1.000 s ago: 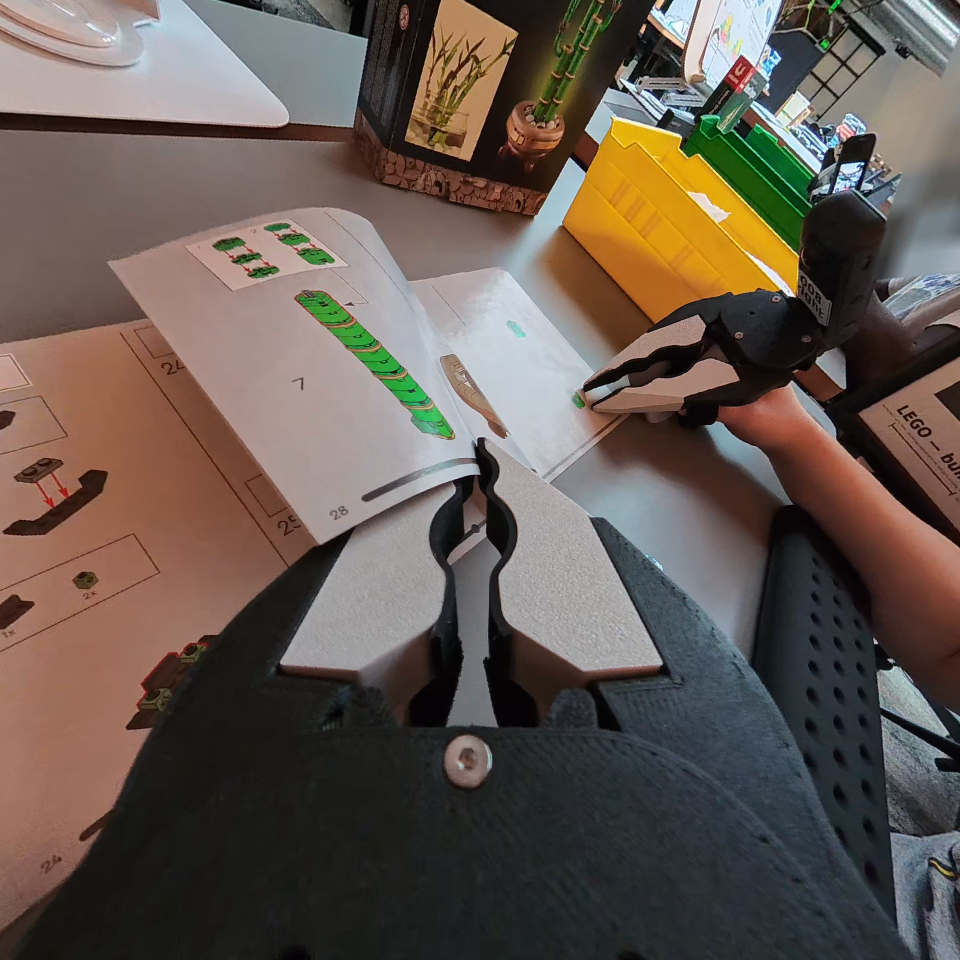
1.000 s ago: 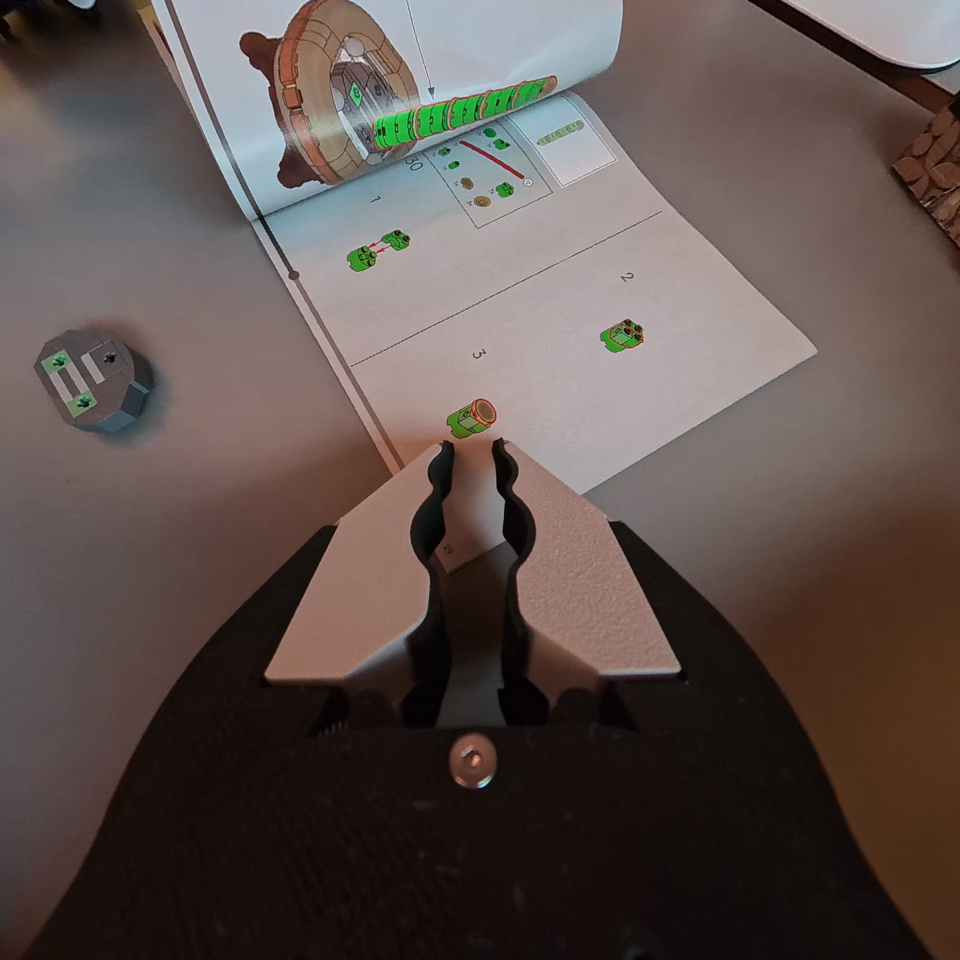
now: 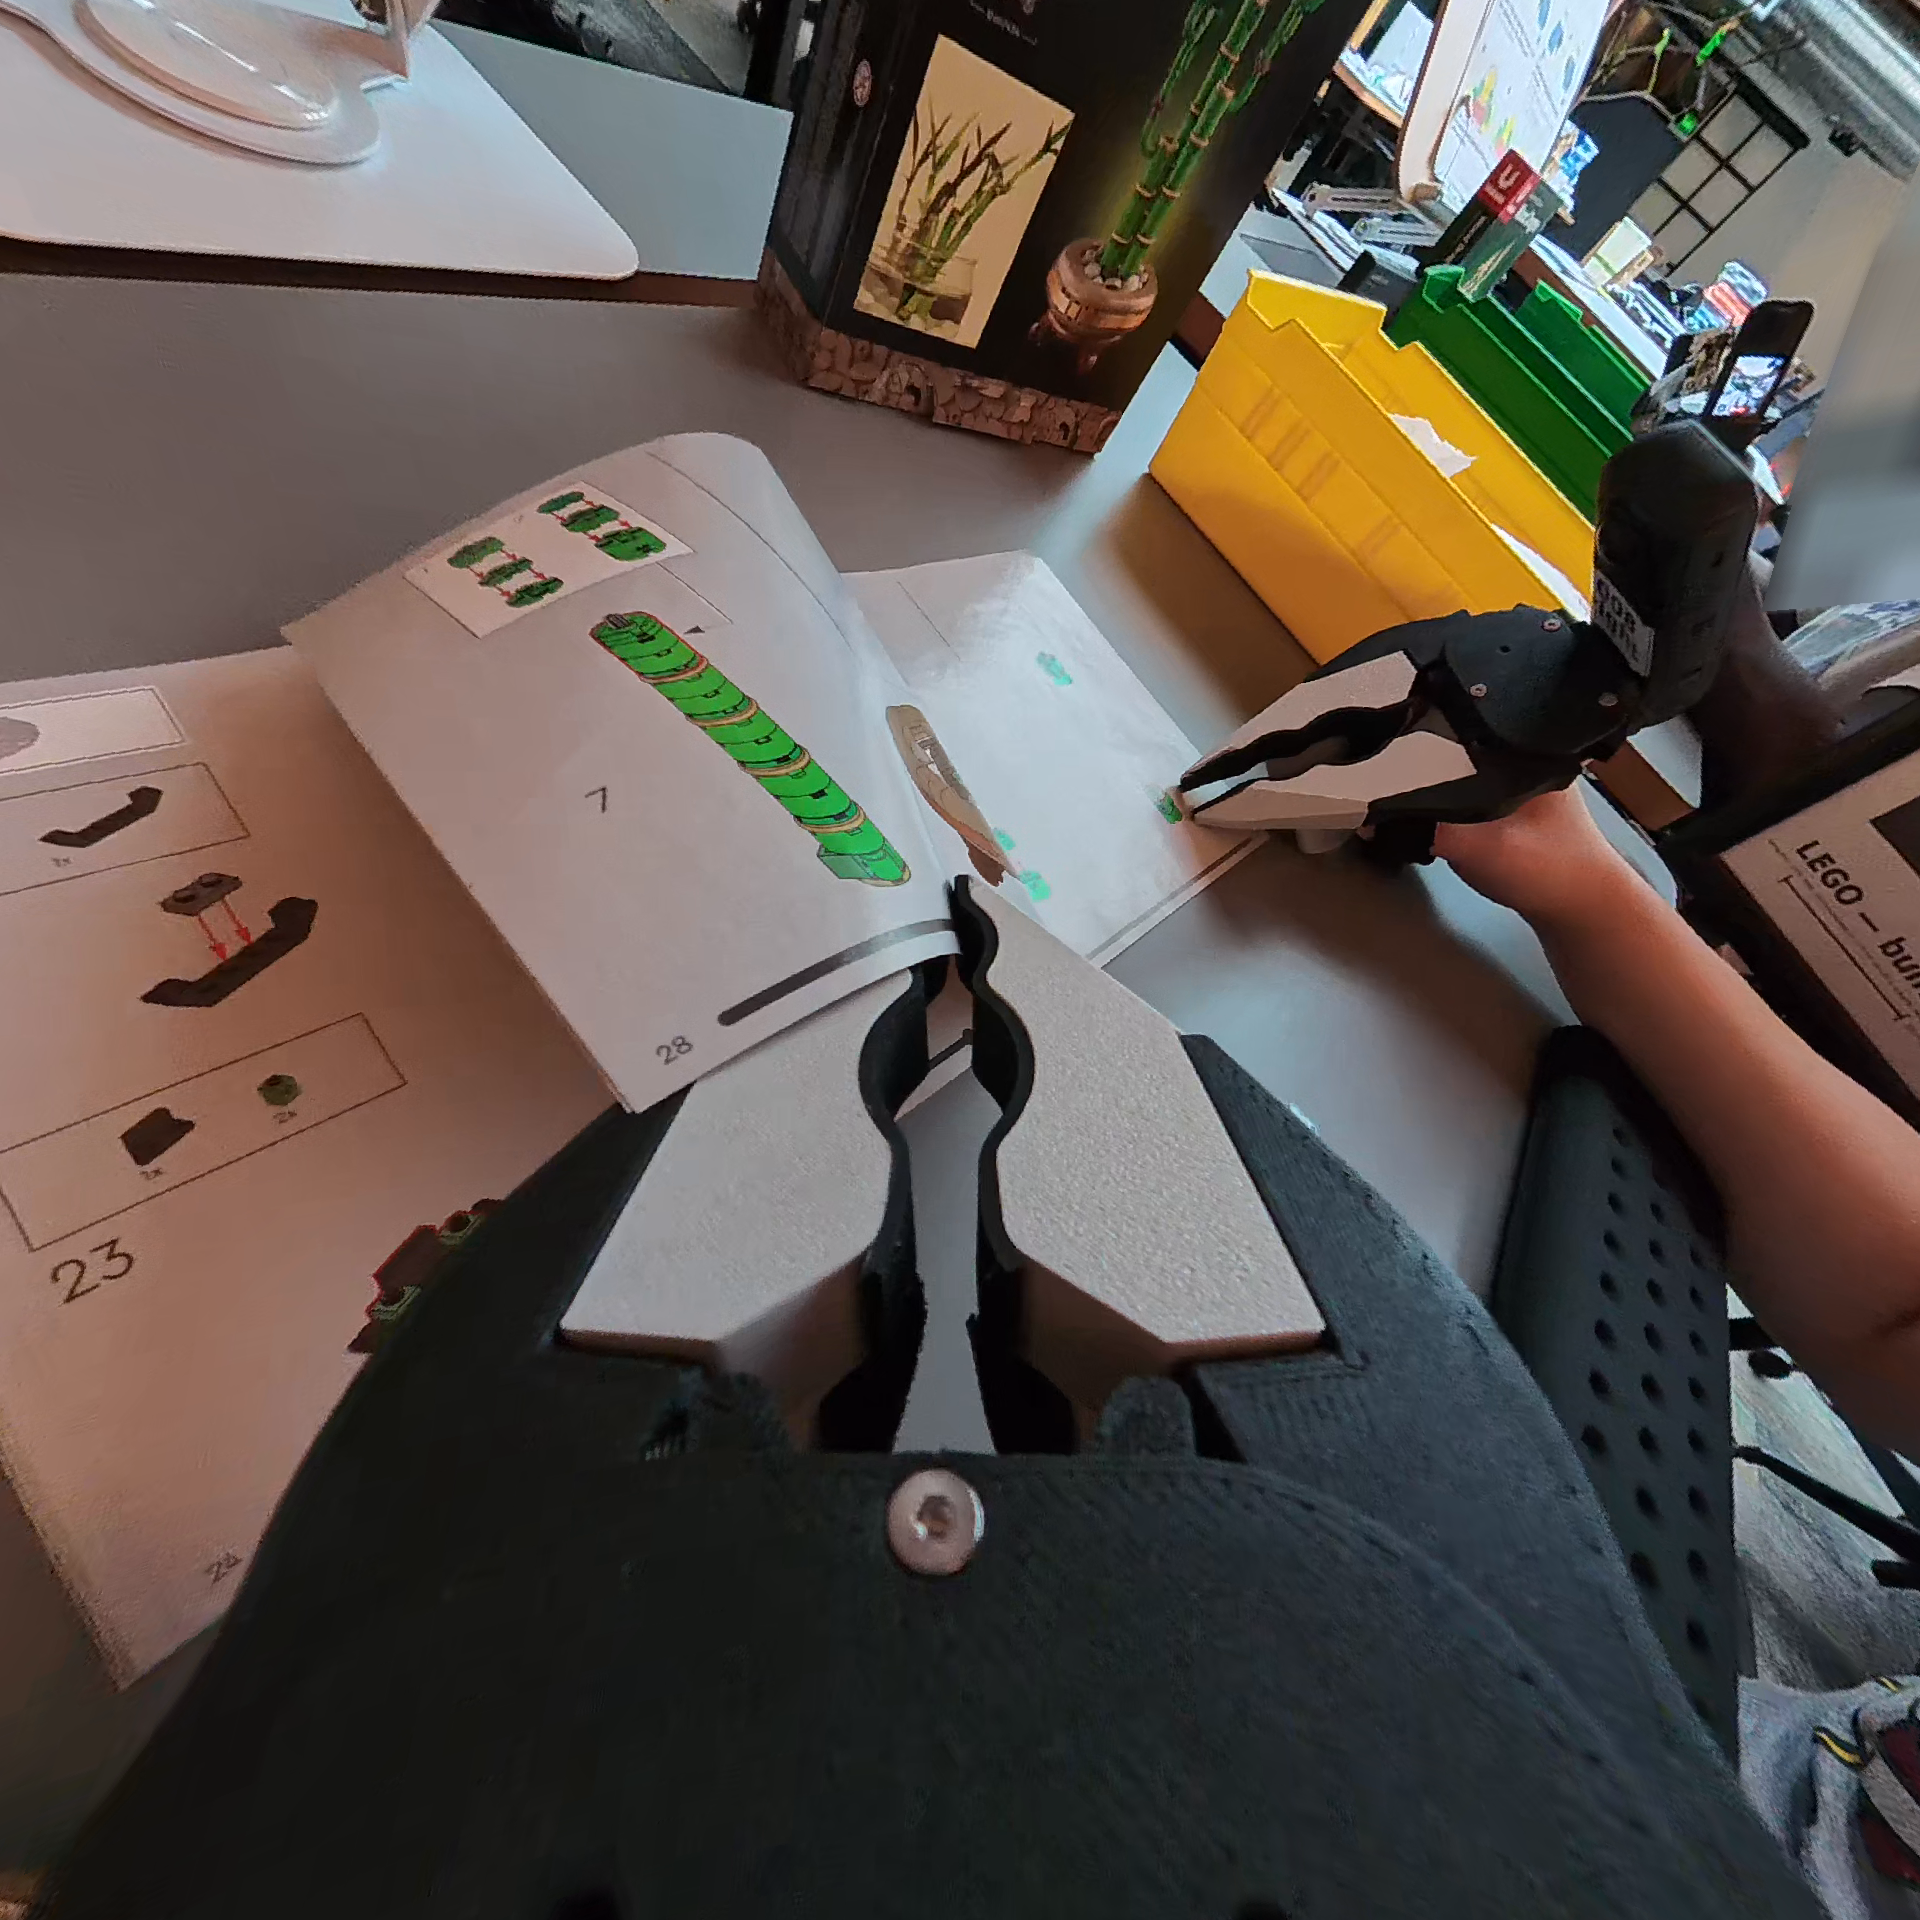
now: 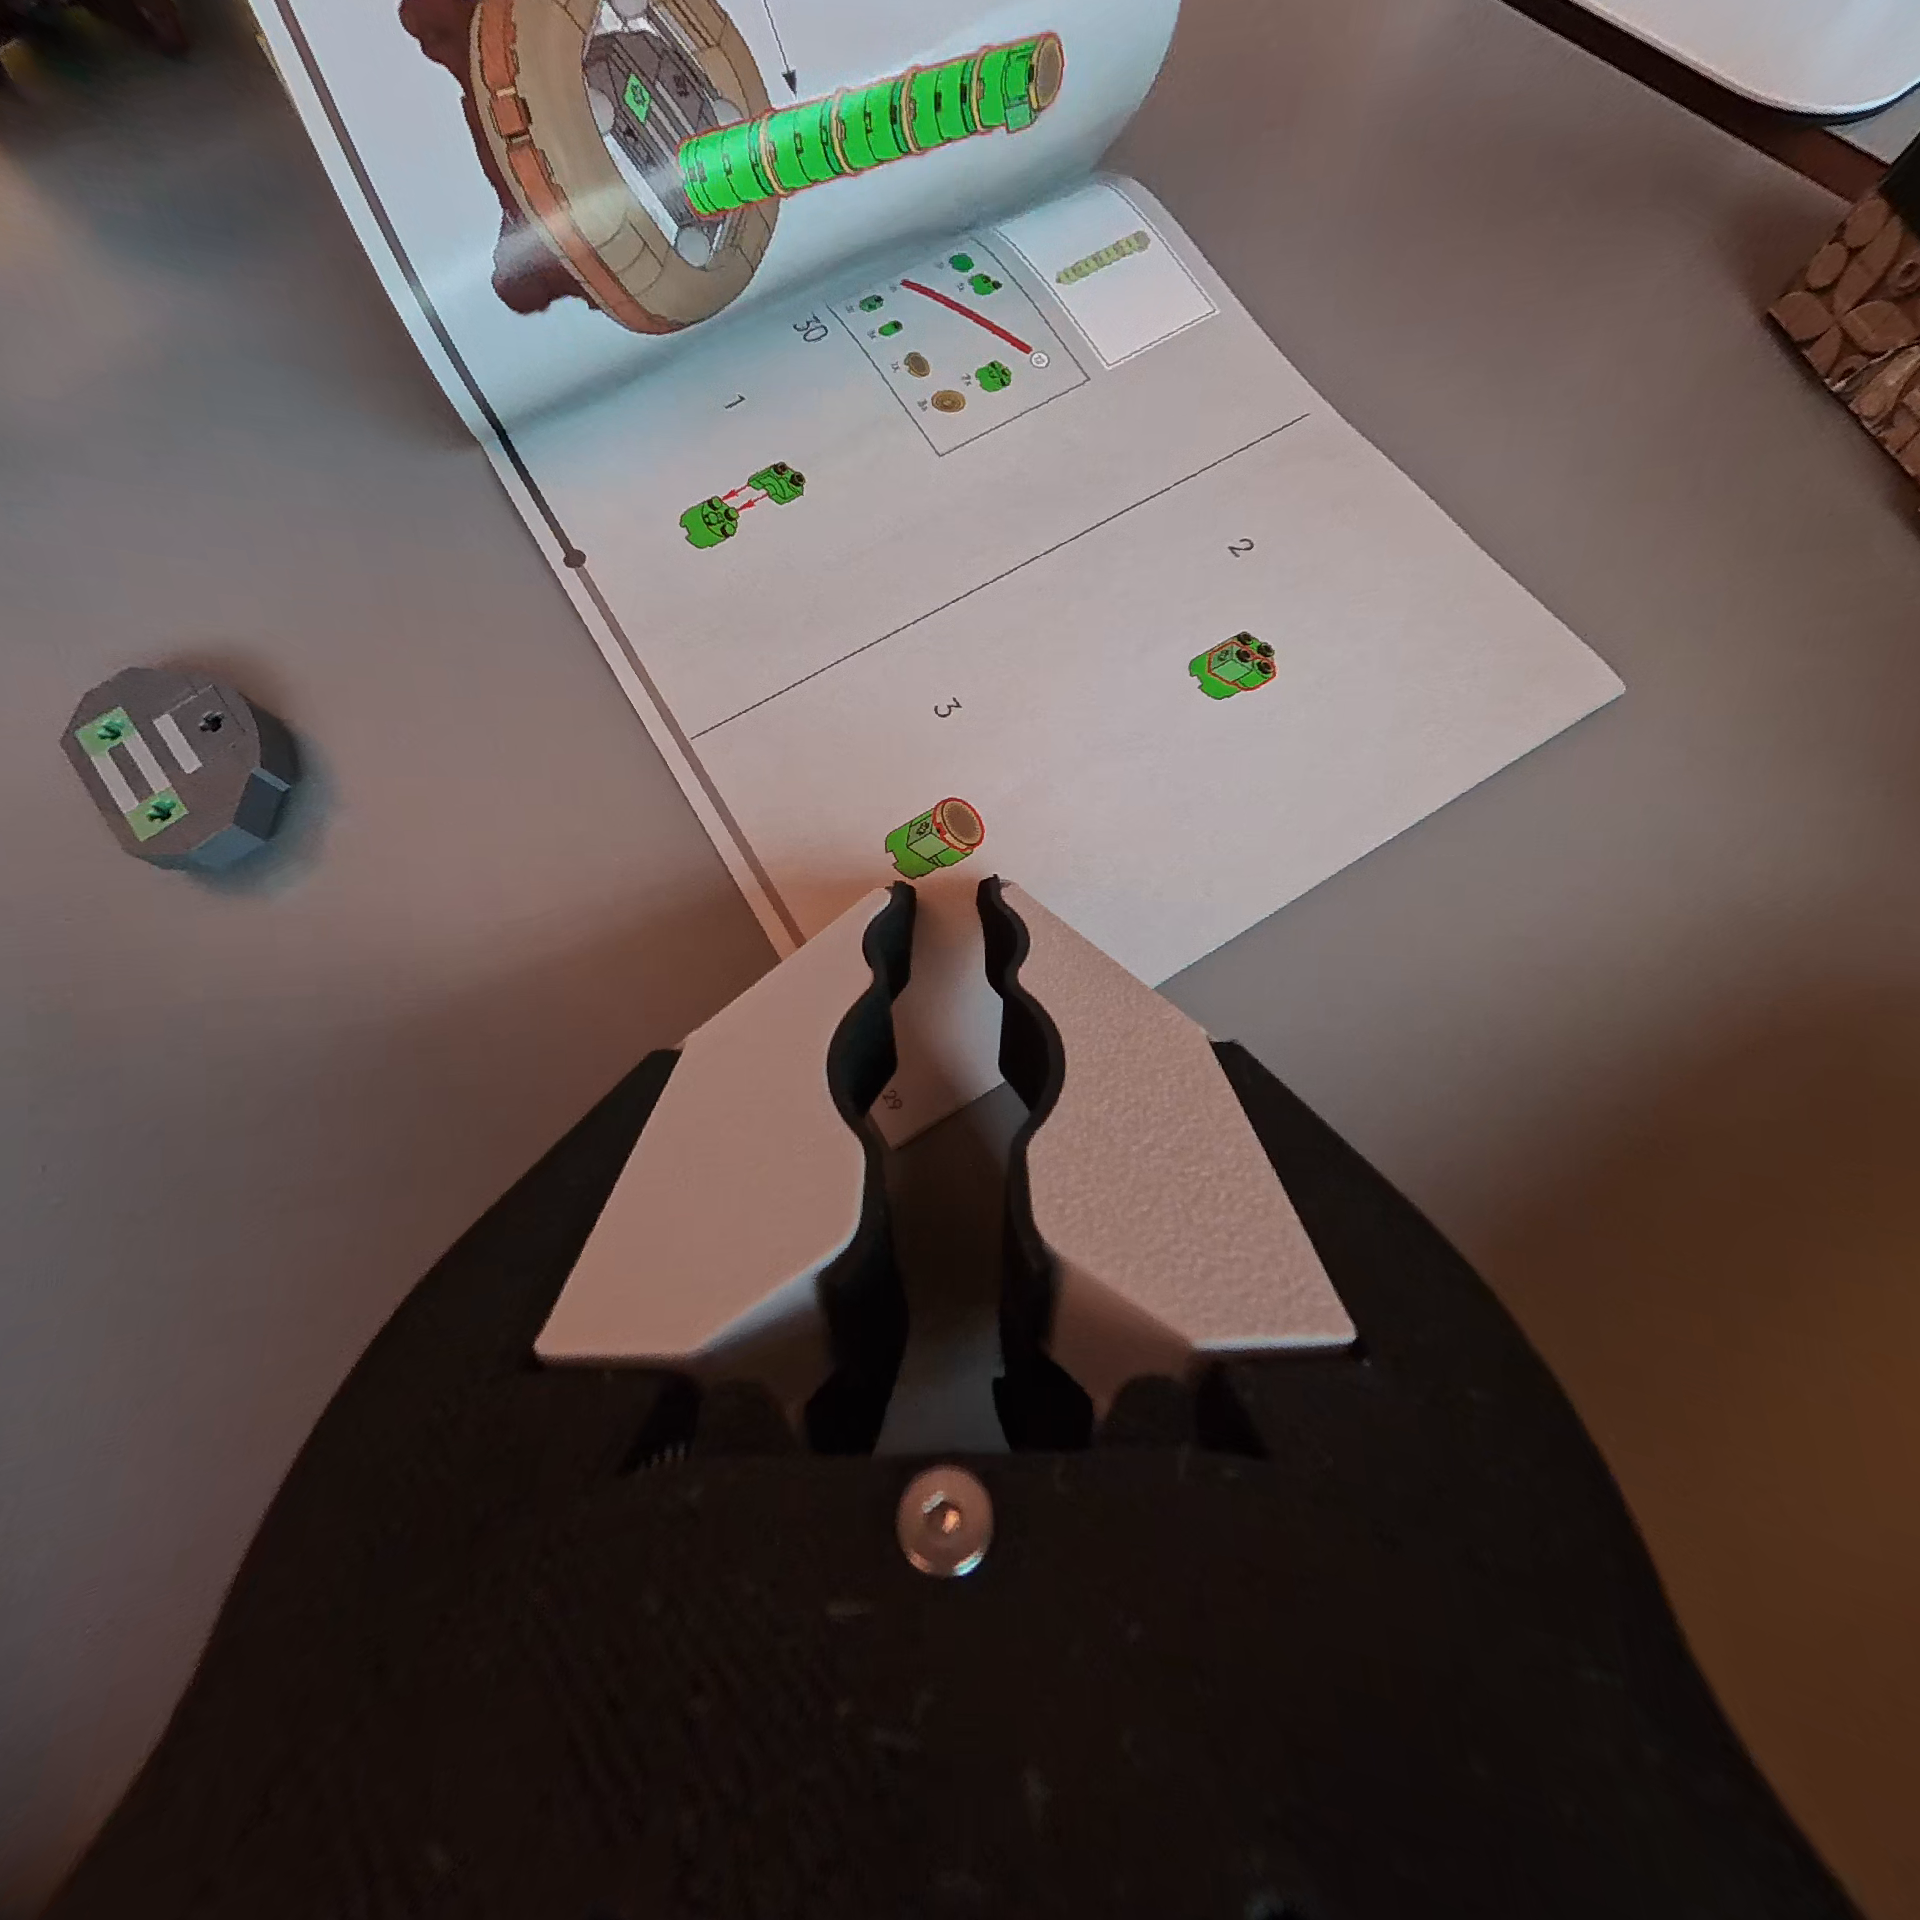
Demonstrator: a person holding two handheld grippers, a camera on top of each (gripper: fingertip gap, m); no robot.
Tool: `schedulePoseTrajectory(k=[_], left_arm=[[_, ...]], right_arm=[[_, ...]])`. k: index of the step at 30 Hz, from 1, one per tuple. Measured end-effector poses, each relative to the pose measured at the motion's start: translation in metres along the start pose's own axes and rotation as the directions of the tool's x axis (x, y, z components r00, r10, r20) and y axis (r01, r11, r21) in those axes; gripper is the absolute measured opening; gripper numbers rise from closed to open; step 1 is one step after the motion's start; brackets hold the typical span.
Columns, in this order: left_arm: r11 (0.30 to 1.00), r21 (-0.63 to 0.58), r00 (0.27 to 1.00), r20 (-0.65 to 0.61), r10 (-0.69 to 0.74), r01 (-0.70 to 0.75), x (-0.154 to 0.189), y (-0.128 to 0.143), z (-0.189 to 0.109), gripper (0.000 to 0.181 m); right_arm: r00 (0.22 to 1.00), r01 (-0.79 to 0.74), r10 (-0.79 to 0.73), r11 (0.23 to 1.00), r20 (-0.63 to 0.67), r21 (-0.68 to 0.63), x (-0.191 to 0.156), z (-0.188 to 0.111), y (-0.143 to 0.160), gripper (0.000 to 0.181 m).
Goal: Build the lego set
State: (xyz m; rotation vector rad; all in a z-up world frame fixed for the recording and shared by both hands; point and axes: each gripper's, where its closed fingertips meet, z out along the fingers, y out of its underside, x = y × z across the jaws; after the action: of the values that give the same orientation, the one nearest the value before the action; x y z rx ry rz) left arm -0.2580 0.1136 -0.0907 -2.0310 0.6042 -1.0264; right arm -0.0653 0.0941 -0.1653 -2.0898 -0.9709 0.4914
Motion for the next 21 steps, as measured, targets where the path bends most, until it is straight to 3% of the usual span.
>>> schedulePoseTrajectory(k=[21], left_arm=[[0.998,-0.044,0.998,0.052,-0.043,0.046,-0.019,0.002,-0.02,0.0]], right_arm=[[1.0,-0.012,0.012,1.0,0.023,0.002,-0.001,-0.001,0.0,0.014]])
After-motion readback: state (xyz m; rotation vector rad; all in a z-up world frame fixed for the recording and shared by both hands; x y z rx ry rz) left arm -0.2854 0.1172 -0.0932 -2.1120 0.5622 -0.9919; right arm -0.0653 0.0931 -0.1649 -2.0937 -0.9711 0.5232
